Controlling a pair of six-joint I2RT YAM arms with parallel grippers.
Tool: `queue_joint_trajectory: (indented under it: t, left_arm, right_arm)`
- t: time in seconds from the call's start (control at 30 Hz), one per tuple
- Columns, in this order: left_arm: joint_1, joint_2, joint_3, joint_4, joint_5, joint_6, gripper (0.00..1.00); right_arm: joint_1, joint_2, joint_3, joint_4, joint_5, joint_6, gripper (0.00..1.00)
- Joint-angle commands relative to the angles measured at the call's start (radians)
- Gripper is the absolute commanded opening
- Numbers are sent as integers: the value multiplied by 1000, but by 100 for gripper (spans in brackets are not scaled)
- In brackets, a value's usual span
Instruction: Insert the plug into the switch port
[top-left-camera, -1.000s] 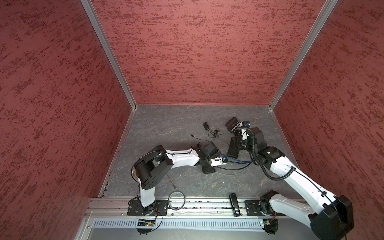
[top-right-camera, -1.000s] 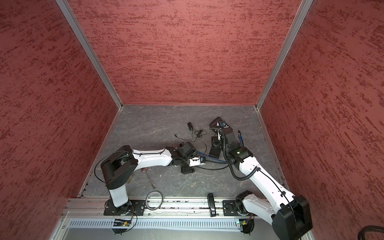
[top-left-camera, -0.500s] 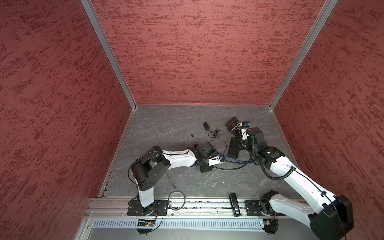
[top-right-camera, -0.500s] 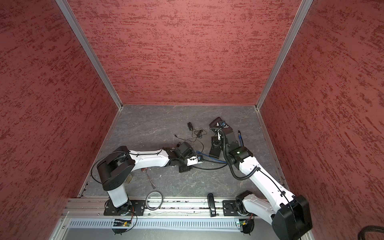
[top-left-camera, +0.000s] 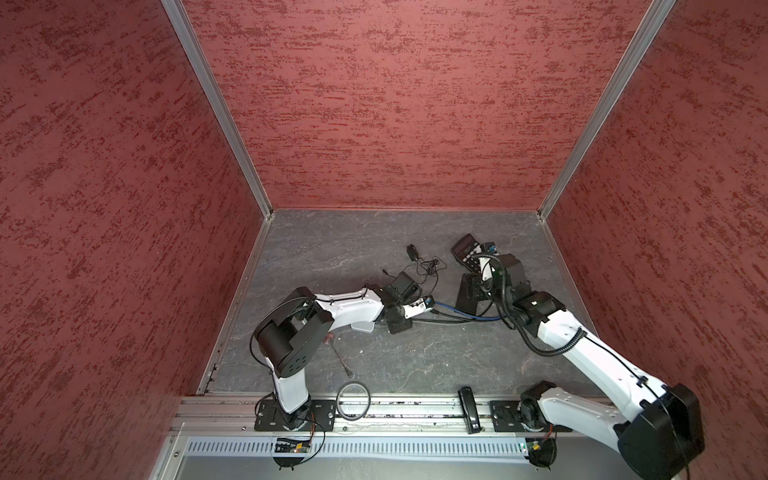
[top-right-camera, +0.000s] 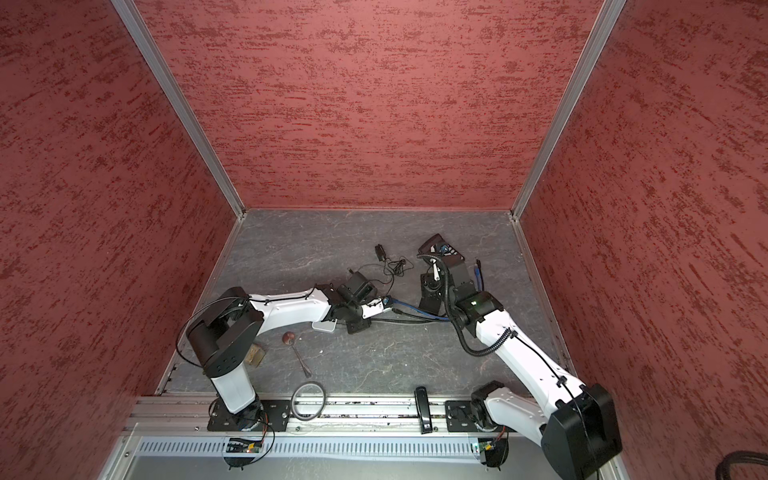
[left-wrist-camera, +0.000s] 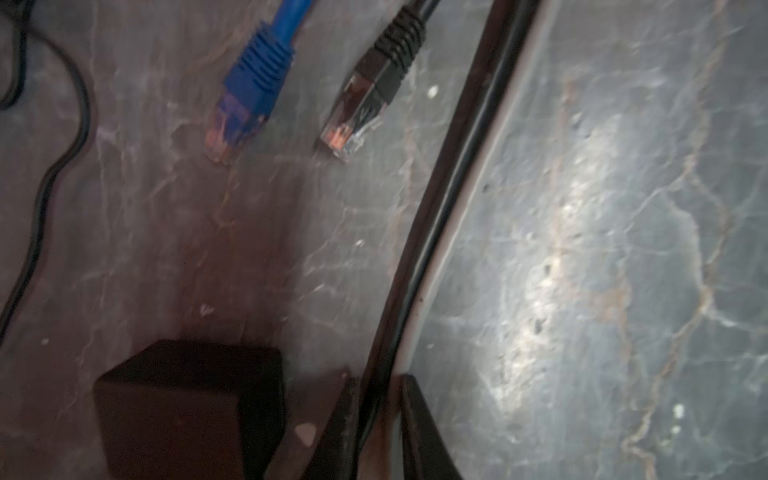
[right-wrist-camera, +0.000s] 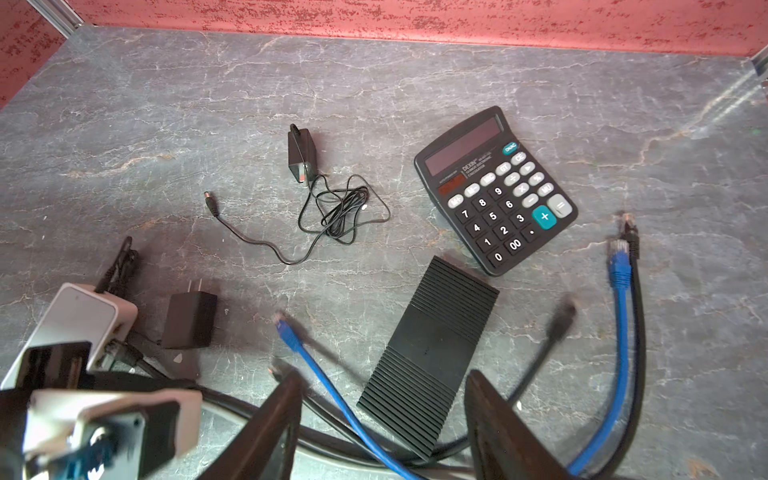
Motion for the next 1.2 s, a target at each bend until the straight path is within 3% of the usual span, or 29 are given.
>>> queue_joint_trajectory:
  t: [0.0, 0.47, 0.73, 0.93, 1.03, 1.17]
  left_arm:
    - [57, -33, 8, -67, -47, 14, 19]
    - [311, -32, 41, -56, -73, 137, 20]
    - [391, 36, 86, -52, -92, 135, 21]
    - [391, -46, 50, 53, -27, 88, 30]
    - [390, -88, 45, 71, -28, 58, 45]
    - [390, -133, 48, 44, -42, 3, 55]
  right_arm:
    - [-8, 16, 34, 27, -29, 14, 63]
    - [-8, 80, 55, 42, -53, 24, 62]
    - [-8, 136, 74, 56, -58, 44, 62]
    - [-8, 197, 93, 82, -62, 59, 63]
    - [-8, 228, 100, 101, -65, 61, 63]
    - [-8, 266, 113, 123, -67, 69, 63]
